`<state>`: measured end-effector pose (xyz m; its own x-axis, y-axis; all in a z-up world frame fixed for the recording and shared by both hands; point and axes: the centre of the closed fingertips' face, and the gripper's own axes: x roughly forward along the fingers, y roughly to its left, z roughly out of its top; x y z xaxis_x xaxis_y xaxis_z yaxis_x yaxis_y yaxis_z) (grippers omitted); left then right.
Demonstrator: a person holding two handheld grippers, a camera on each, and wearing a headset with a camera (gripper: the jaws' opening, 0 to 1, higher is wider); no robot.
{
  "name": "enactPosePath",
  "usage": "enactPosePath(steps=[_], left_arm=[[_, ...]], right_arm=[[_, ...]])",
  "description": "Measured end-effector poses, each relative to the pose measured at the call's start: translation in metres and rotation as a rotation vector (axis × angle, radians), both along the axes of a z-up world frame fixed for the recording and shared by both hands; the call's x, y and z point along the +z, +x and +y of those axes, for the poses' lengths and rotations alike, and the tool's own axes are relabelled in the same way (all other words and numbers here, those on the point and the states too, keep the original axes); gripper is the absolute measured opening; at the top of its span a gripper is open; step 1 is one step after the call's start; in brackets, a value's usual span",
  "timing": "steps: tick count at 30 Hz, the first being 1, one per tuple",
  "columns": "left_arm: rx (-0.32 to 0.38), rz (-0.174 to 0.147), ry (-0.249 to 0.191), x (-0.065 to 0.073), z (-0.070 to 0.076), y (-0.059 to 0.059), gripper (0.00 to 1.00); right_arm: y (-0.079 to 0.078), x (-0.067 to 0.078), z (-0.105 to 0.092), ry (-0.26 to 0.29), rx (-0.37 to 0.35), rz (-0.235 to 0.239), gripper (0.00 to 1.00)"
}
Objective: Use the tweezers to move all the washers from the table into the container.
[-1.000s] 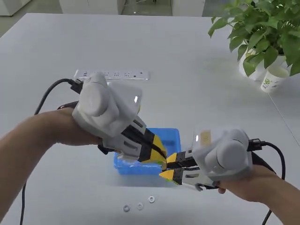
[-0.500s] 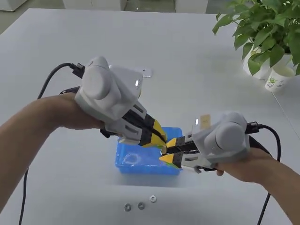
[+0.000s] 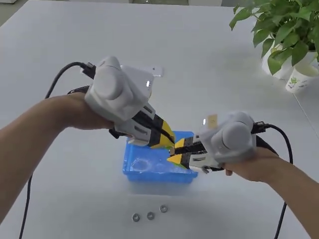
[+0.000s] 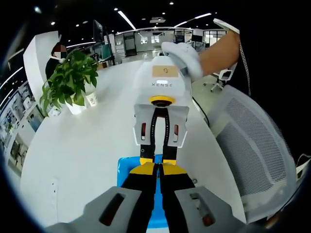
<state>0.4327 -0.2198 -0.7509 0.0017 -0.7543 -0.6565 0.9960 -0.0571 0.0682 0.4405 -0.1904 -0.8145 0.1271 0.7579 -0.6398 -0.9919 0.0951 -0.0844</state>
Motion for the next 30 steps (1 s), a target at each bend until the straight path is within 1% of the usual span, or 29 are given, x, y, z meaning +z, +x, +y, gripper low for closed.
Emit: enactPosePath(steps=[1, 7, 14, 19, 23, 30], left_arm=[[0.001, 0.001, 0.002, -0.002, 0.000, 0.001, 0.05], [0.005, 0.013, 0.016, -0.013, 0.000, 0.005, 0.05], [0.014, 0.032, 0.017, -0.025, 0.000, 0.008, 0.05], [0.019, 0.039, 0.019, -0.032, -0.001, 0.009, 0.05], [0.022, 0.042, 0.019, -0.036, -0.001, 0.010, 0.05], [0.024, 0.045, 0.021, -0.041, -0.001, 0.009, 0.06]], right_arm=[[0.001, -0.002, 0.000, -0.003, 0.001, -0.001, 0.10], [0.004, -0.014, 0.001, -0.006, 0.001, 0.030, 0.10], [0.006, -0.026, 0.002, -0.028, 0.006, 0.052, 0.10], [0.006, -0.034, 0.001, -0.048, 0.012, 0.066, 0.10], [0.006, -0.039, 0.000, -0.058, 0.016, 0.078, 0.10], [0.005, -0.044, -0.002, -0.081, 0.025, 0.078, 0.10]])
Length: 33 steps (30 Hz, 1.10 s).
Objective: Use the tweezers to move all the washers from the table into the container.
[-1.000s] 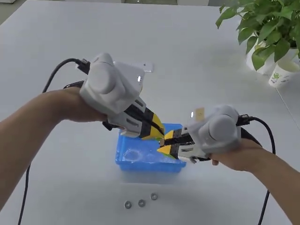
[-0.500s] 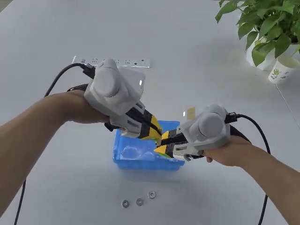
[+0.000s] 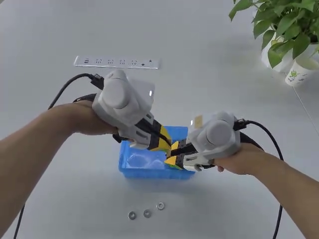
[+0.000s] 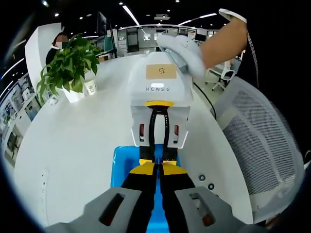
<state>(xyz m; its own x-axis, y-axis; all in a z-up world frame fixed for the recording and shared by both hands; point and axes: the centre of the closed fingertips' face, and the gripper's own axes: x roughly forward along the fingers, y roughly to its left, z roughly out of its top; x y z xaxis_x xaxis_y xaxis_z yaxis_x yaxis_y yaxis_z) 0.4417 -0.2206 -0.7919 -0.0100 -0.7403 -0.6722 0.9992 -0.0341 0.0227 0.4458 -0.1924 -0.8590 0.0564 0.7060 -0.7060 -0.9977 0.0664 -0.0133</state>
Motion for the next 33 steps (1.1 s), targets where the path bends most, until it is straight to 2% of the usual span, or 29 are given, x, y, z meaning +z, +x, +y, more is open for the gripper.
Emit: enactPosePath(steps=[15, 27, 33], left_arm=[[0.005, -0.013, -0.010, 0.003, -0.003, -0.001, 0.06], [0.015, -0.003, -0.023, 0.014, -0.001, -0.004, 0.06], [0.027, -0.010, -0.033, 0.022, -0.001, -0.005, 0.06]], right_arm=[[0.000, 0.002, -0.005, -0.002, -0.006, -0.005, 0.12], [-0.002, 0.013, -0.004, 0.013, -0.004, -0.025, 0.11], [-0.002, 0.021, -0.005, 0.026, -0.013, -0.042, 0.11]])
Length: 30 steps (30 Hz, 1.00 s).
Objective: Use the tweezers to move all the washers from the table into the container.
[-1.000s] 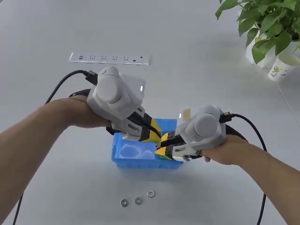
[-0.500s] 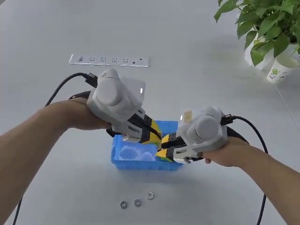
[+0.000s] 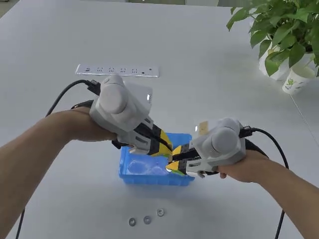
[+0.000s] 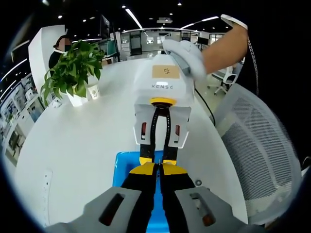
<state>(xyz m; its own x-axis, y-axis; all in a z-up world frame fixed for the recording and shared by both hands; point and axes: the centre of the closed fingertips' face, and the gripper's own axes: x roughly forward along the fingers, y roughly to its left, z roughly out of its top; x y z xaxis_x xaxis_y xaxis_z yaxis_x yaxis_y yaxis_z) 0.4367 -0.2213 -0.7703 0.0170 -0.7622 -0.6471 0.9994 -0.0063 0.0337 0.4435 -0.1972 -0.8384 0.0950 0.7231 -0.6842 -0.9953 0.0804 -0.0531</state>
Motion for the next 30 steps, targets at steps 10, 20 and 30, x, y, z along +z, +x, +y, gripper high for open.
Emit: enactPosePath(steps=[10, 20, 30], left_arm=[[0.009, -0.010, -0.002, 0.015, 0.000, -0.007, 0.06], [0.006, -0.025, 0.011, 0.029, 0.001, -0.019, 0.06], [0.000, -0.030, 0.023, 0.034, 0.002, -0.035, 0.06]], right_arm=[[-0.007, 0.016, 0.000, 0.024, -0.010, -0.024, 0.11], [-0.018, 0.031, 0.002, 0.049, -0.013, -0.040, 0.11], [-0.035, 0.037, 0.006, 0.050, -0.004, -0.043, 0.11]])
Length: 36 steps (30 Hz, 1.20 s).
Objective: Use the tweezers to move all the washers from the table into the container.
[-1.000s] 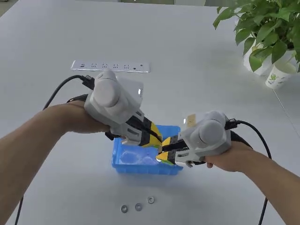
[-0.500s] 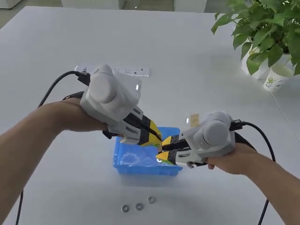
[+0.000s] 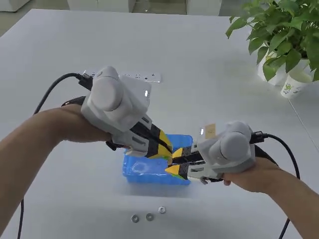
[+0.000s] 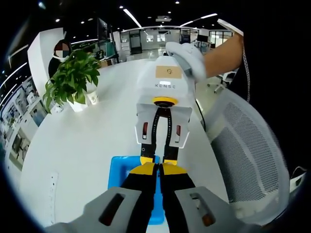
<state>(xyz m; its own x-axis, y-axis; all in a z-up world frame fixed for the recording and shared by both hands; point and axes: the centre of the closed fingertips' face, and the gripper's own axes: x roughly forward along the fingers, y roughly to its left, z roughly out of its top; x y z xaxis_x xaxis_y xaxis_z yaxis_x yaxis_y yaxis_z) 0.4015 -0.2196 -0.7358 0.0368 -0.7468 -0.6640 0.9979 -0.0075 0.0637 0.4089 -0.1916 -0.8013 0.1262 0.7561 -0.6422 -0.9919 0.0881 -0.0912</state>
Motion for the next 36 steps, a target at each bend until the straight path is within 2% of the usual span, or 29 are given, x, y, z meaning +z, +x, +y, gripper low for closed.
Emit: enactPosePath(steps=[12, 24, 36], left_arm=[[-0.011, 0.015, 0.009, -0.009, 0.002, -0.025, 0.06], [-0.010, 0.006, 0.012, -0.022, 0.004, -0.039, 0.06], [-0.006, 0.012, 0.014, -0.037, 0.006, -0.050, 0.06]], right_arm=[[-0.026, -0.009, 0.003, 0.002, -0.004, 0.014, 0.11], [-0.040, -0.021, 0.003, -0.001, 0.005, 0.020, 0.11], [-0.053, -0.034, 0.005, -0.008, 0.021, 0.034, 0.11]])
